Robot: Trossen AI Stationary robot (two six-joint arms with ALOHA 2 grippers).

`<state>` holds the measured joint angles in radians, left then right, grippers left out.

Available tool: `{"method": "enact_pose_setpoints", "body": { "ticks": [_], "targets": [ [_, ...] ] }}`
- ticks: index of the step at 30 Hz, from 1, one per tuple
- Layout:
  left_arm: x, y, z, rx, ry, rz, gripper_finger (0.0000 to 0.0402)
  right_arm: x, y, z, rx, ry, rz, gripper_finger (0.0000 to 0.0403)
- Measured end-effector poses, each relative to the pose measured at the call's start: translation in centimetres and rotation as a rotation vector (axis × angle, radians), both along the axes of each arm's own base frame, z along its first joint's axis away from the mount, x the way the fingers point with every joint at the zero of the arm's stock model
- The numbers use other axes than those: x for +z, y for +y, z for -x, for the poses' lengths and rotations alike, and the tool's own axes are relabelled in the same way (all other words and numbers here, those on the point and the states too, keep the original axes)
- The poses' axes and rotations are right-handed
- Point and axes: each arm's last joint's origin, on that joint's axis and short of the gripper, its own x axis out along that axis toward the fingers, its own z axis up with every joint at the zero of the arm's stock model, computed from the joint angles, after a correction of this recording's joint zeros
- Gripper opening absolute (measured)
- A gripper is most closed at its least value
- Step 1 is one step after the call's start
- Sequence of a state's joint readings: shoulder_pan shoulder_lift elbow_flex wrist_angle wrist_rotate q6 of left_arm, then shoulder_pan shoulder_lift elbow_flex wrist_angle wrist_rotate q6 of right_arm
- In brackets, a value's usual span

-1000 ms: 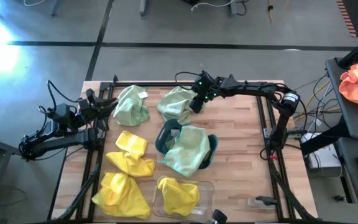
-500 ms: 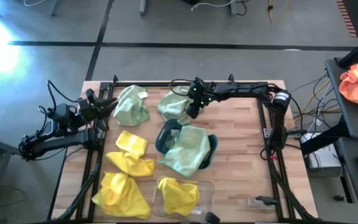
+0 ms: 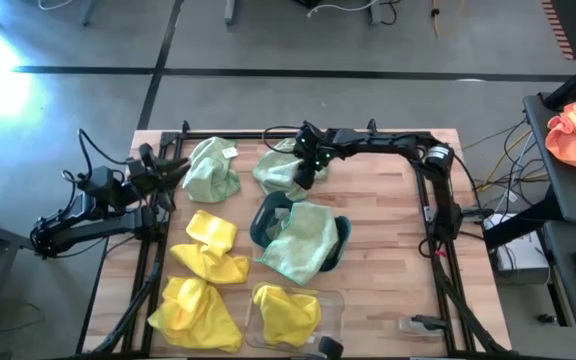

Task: Sort microfiber towel by color & place in baskets
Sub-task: Put the right green microfiber cloth into the blue bin

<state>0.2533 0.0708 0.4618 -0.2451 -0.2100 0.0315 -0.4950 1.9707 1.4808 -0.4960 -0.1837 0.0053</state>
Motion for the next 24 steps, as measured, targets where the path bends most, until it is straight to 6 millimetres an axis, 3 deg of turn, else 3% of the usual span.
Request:
{"method": "enact_pose_setpoints", "body": {
  "ticks": [14,18,24],
  "targets": [
    [-0.1,0.0,0.0,0.000,0.010,0.003,0.0075,-0.7,-1.0,-1.8,-0.002,0.190,0.036,0.0151],
    [-0.1,0.0,0.0,-0.001,0.011,0.003,0.0075,-0.4,-1.2,-2.3,0.003,0.190,0.026,0.0122],
    [-0.1,0.0,0.0,-0.003,0.005,0.017,0.0075,-0.3,-1.2,-2.7,0.023,0.182,0.030,0.0045]
  ]
}}
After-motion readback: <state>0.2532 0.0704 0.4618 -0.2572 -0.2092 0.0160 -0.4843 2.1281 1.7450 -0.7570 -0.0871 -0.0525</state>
